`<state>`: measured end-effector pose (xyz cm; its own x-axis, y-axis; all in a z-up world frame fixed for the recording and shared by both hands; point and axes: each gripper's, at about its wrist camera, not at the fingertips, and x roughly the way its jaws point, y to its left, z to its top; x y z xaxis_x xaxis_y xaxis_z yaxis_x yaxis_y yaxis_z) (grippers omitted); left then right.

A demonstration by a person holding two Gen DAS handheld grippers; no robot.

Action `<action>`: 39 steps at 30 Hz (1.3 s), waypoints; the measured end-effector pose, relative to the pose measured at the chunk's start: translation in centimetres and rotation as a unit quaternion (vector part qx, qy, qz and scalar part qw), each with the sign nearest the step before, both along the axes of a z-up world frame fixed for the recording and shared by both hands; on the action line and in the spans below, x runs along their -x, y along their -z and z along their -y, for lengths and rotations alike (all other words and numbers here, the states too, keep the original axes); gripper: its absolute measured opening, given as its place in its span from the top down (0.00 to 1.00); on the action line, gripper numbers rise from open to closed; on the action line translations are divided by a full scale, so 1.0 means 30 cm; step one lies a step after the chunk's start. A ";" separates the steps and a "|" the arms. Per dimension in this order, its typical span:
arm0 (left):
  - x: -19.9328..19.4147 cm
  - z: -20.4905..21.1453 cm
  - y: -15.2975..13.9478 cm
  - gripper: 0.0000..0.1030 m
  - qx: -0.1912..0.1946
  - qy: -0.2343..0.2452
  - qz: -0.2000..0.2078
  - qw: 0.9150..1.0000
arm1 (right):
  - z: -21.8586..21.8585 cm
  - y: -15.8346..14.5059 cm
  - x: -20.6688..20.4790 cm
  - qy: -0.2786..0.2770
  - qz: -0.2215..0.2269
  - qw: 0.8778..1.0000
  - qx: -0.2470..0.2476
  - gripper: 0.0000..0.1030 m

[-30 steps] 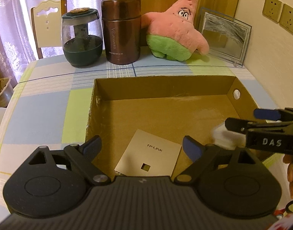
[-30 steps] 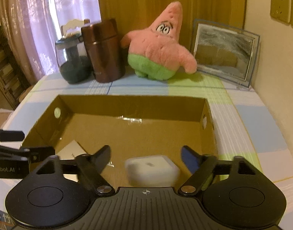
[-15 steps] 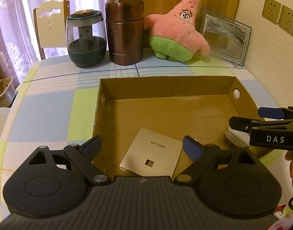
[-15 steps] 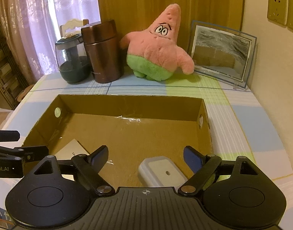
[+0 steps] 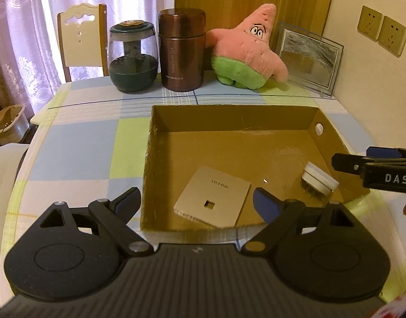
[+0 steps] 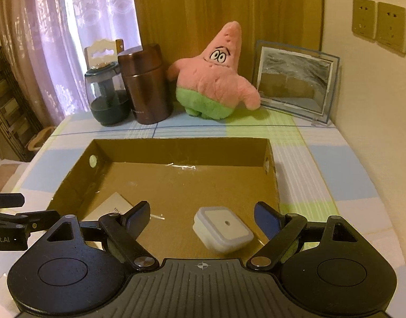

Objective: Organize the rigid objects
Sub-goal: 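Lower the white device into the box and open the right tool, then move both tools back from the box toward the remaining objects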

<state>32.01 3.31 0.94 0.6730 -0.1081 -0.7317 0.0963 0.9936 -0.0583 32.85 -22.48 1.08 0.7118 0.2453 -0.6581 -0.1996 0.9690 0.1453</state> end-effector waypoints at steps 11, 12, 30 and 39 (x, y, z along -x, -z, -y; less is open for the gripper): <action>0.189 -0.038 -0.071 0.13 -0.006 -0.012 0.019 1.000 | 0.002 -0.071 0.168 -0.008 0.009 1.000 -0.015 0.19; 0.209 -0.040 -0.077 0.13 -0.007 -0.013 0.021 1.000 | 0.000 -0.077 0.185 -0.008 0.010 1.000 -0.018 0.19; 0.542 -0.080 -0.101 0.12 -0.015 -0.024 0.045 0.999 | -0.012 -0.055 0.496 0.004 -0.011 0.999 -0.042 0.19; 0.679 -0.081 -0.052 0.12 -0.016 -0.025 0.036 0.999 | 0.022 -0.018 0.650 0.022 -0.008 0.999 -0.046 0.19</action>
<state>11.64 5.74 2.50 0.7280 -0.0509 -0.6836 0.0499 0.9985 -0.0212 13.34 -23.15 1.63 0.7123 0.2736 -0.6463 -0.1535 0.9593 0.2370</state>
